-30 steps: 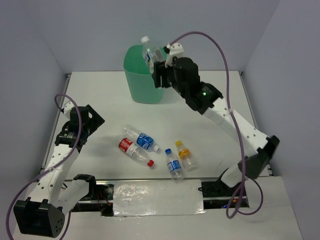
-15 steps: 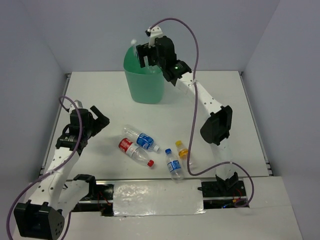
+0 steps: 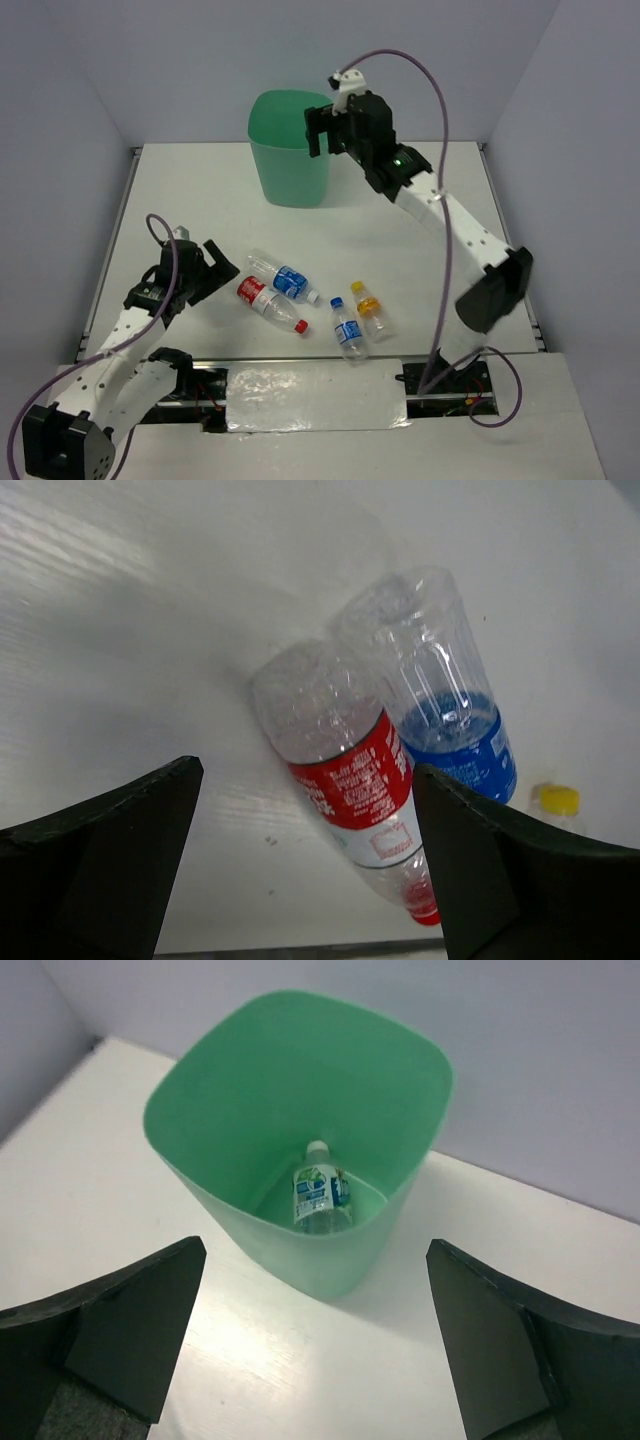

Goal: Put the plastic bottles in the bin

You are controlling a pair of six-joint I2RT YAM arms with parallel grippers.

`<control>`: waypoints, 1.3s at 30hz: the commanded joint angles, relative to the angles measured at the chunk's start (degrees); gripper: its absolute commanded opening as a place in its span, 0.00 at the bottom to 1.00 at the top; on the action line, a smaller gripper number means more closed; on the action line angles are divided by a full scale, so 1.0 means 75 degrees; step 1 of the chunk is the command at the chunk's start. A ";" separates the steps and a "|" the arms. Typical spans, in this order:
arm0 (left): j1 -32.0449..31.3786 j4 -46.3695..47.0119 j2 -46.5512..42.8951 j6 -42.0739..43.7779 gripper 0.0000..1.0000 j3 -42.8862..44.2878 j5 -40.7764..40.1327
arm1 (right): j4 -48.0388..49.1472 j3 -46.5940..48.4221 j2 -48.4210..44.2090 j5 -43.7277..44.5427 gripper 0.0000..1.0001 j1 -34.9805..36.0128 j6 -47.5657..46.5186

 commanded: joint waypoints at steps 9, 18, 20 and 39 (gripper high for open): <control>-0.1901 0.0526 0.0162 -0.1862 0.99 -0.0700 -0.0673 | 0.1100 -0.6097 -0.5483 0.0762 1.00 -0.0969 0.2293; -0.2570 0.1040 0.1229 -0.2788 0.99 -0.0652 -0.1355 | 0.0397 -0.8419 -0.7617 0.1183 1.00 -0.1322 0.2905; -0.2605 0.1159 0.1311 -0.2952 0.99 -0.0699 -0.1413 | 0.0187 -0.8619 -0.7747 0.1288 1.00 -0.1322 0.2917; -0.2664 0.1827 0.1921 -0.3070 0.98 -0.0594 -0.1999 | -0.0505 -0.8948 -0.8216 0.1815 1.00 -0.1357 0.3151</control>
